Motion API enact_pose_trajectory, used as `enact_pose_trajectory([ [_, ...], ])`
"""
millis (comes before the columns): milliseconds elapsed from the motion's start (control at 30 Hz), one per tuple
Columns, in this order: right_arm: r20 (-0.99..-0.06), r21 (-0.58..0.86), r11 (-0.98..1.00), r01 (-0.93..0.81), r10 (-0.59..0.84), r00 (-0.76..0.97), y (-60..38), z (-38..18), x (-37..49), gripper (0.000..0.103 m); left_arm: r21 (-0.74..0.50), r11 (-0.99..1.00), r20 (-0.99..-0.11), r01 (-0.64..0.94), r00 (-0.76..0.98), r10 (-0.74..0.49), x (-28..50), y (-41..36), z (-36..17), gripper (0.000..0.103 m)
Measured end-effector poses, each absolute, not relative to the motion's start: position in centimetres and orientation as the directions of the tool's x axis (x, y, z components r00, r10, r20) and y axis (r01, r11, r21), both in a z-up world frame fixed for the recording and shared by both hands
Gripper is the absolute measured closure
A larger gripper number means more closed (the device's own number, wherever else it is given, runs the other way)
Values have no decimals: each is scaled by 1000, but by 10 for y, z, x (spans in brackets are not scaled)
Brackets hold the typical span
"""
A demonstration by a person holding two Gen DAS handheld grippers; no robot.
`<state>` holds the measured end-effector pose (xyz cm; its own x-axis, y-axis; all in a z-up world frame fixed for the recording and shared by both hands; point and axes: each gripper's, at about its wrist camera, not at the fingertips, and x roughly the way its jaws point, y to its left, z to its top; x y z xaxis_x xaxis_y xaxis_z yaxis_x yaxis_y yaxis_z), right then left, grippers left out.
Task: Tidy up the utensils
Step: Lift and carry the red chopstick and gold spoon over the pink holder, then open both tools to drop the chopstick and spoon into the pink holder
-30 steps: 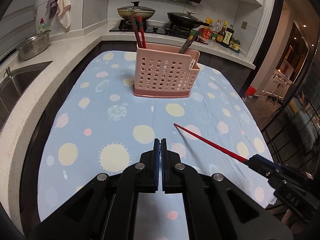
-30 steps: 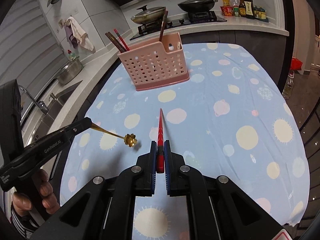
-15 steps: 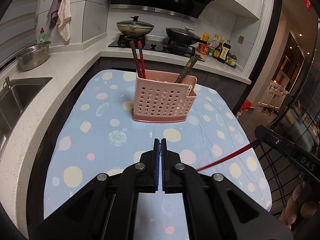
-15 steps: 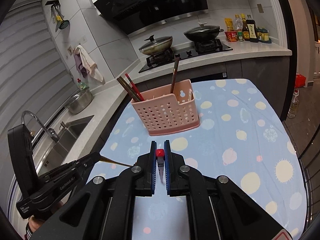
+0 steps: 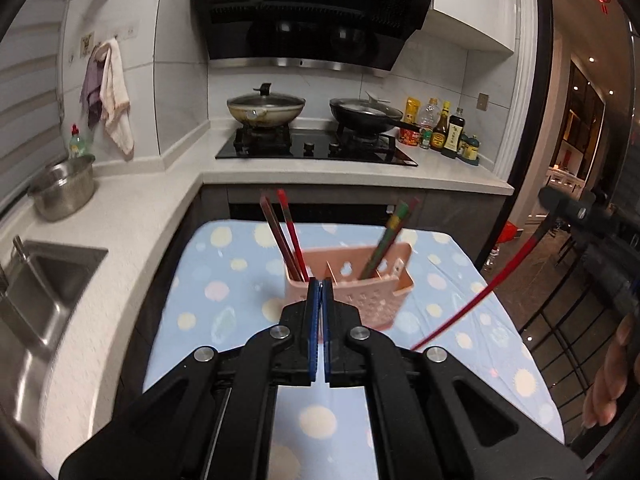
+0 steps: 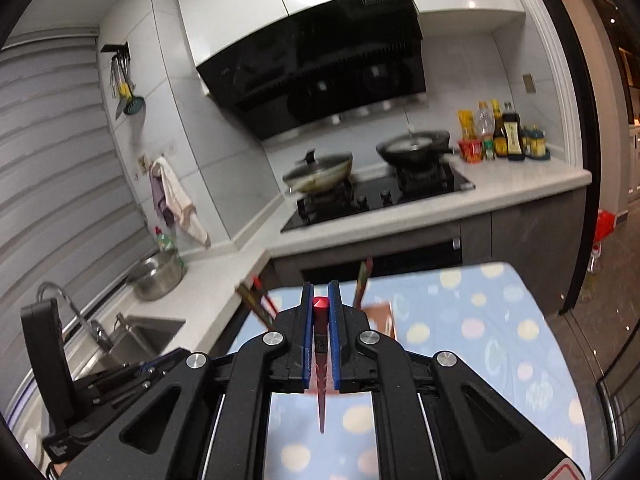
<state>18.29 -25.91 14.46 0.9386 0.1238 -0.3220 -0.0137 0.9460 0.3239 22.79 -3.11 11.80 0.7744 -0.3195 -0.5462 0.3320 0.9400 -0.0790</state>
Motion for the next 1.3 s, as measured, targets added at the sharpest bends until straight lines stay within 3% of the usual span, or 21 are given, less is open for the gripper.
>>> enact_pose_trajectory([
  [267, -232, 312, 950, -20, 96, 968, -257, 177, 239, 96, -50, 941, -493, 335, 811, -315, 274, -38, 150, 102],
  [567, -234, 338, 941, -4, 88, 968, -262, 175, 291, 96, -58, 941, -523, 333, 793, -313, 318, -48, 136, 102],
  [1133, -436, 283, 958, 37, 94, 895, -254, 99, 320, 93, -100, 946, -612, 307, 731, -302, 341, -56, 83, 100],
  [1233, -431, 282, 958, 52, 78, 899, -256, 100, 312, 75, -112, 949, -614, 295, 731, -299, 341, -53, 83, 90],
  [1300, -430, 281, 958, 47, 82, 899, -256, 102, 307, 73, -106, 952, -606, 285, 741, -290, 337, -51, 85, 78],
])
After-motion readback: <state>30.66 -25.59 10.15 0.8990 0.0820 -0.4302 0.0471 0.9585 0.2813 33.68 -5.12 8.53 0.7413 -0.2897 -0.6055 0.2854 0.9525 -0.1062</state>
